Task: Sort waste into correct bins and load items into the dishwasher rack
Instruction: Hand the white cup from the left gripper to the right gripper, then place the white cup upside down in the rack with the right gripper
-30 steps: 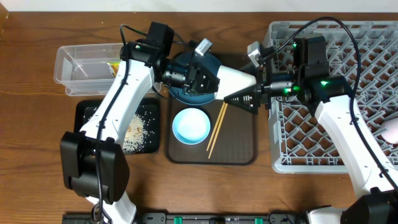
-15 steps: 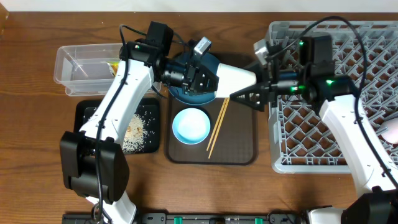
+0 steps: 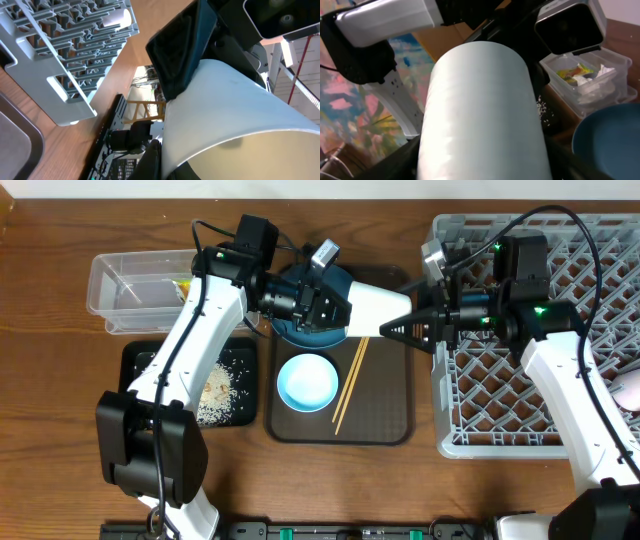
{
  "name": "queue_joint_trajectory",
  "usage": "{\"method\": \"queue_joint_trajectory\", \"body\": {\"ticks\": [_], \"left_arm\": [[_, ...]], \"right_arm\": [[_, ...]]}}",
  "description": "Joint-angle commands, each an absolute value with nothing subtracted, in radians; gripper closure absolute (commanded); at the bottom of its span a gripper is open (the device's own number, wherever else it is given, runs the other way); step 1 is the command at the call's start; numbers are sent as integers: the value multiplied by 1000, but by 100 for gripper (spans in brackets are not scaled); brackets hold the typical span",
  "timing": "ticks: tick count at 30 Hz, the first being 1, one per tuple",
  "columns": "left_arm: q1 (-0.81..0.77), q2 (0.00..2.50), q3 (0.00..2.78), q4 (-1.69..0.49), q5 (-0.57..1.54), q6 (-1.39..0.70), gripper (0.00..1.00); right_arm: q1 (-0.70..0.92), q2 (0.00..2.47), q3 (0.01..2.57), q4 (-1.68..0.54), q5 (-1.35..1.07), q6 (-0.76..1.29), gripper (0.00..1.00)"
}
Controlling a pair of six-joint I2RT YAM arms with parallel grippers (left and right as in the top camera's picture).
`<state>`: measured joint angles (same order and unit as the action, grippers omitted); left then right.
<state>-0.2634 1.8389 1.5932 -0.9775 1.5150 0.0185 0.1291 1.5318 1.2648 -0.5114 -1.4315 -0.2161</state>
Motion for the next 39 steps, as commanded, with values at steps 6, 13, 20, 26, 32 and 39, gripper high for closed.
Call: {"method": "queue_joint_trajectory", "body": {"ticks": [6, 13, 20, 26, 32, 39], "left_arm": [[-264, 1842, 1591, -978, 1551, 21, 94], [-265, 1842, 1591, -1016, 1395, 20, 87], [-264, 1842, 1591, -1110, 845, -59, 74], [-252, 1792, 1591, -1174, 391, -191, 74], [-202, 1641, 1591, -1223, 135, -266, 70], [-150, 1480, 1591, -1295, -105, -367, 48]], "right_arm": [[116, 1533, 1263, -513, -1422, -217, 49], [116, 1533, 1263, -525, -1401, -217, 60], [116, 1533, 1263, -696, -1092, -217, 87], [96, 1514, 1275, -859, -842, -217, 99], [19, 1472, 1395, -994, -603, -151, 99], [-97, 1472, 1602, -1126, -180, 61, 99]]}}
